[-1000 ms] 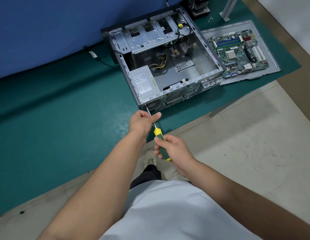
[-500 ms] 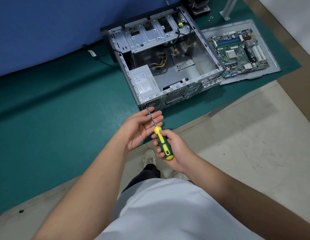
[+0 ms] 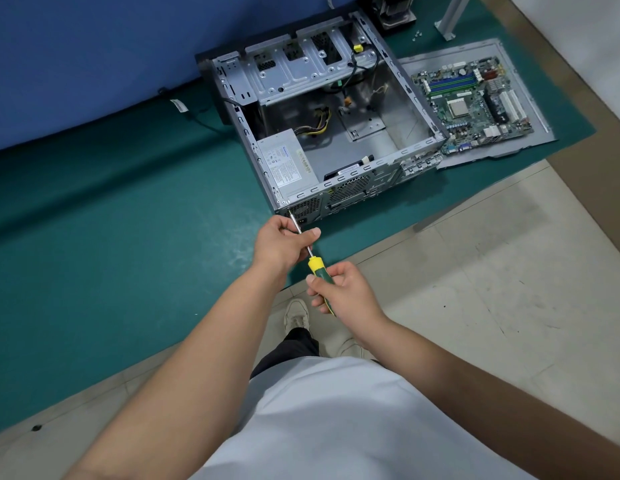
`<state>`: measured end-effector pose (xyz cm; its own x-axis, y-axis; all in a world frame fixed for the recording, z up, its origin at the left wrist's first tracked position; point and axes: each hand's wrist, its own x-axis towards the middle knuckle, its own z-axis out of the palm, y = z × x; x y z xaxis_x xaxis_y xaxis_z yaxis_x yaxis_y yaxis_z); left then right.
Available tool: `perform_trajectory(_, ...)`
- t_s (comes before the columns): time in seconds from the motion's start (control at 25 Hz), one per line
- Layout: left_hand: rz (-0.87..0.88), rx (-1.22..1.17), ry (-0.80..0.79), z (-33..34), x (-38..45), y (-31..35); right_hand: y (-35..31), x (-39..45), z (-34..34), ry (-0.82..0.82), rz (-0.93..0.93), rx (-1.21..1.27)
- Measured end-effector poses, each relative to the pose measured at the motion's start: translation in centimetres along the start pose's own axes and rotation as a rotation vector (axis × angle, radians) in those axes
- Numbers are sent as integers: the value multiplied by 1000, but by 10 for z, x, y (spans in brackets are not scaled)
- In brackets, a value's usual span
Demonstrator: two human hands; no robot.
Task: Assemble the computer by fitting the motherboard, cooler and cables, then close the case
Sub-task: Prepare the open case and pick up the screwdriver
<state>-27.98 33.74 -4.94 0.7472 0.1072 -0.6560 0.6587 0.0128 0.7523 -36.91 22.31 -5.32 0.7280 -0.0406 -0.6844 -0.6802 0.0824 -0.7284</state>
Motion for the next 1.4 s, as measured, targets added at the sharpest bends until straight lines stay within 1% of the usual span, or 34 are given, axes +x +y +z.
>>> perform_trajectory(0.08, 6, -14, -2, -1, 0, 2, -3, 0, 1, 11, 50, 94)
perform_trajectory(0.2, -69, -232, -121, -8, 0, 9, -8, 0, -2, -37, 167, 168)
perform_trajectory(0.24, -92, -289, -143, -11, 1, 11, -10, 1, -4, -75, 241, 218)
perform_trajectory(0.32, -107, -333, -158, -14, 1, 12, -12, 3, -7, -182, 393, 408)
perform_trajectory(0.36, -109, -340, -159, -14, 2, 12, -12, 5, -8, -211, 420, 475)
perform_trajectory(0.4, -109, -345, -156, -14, 1, 12, -11, 6, -9, -214, 401, 478)
perform_trajectory(0.44, -109, -349, -151, -13, 1, 11, -9, 8, -9, -179, 326, 388)
perform_trajectory(0.56, -107, -348, -117, -11, 1, 9, -4, 10, -6, 37, 1, -84)
perform_trajectory(0.6, -106, -348, -103, -10, 2, 9, -3, 11, -5, 109, -70, -184)
perform_trajectory(0.64, -106, -346, -87, -10, 2, 9, -3, 11, -4, 161, -117, -231)
perform_trajectory(0.72, -95, -331, -44, -7, 1, 9, -5, 10, -3, 172, -131, -243)
perform_trajectory(0.8, -60, -283, 30, -5, 1, 8, -7, 8, -1, 81, -35, -135)
perform_trajectory(0.88, -33, -239, 98, -2, 0, 7, -11, 7, -1, -41, 104, 74)
perform_trajectory(0.92, -27, -240, 112, -1, 0, 6, -13, 8, -3, -89, 150, 138)
perform_trajectory(1.0, -29, -258, 113, 1, -3, 7, -16, 11, -11, -156, 189, 173)
perform_trajectory(1.12, -20, -218, 76, 1, -6, 10, -16, 15, -26, -197, 140, 78)
perform_trajectory(1.24, 70, -154, -27, 0, -5, 22, -23, 16, -38, -218, 83, 54)
perform_trajectory(1.32, 206, -49, -61, 2, 3, 37, -40, 24, -44, -177, 14, 22)
perform_trajectory(1.4, 415, 174, -7, 2, 21, 57, -68, 36, -48, -100, -77, -73)
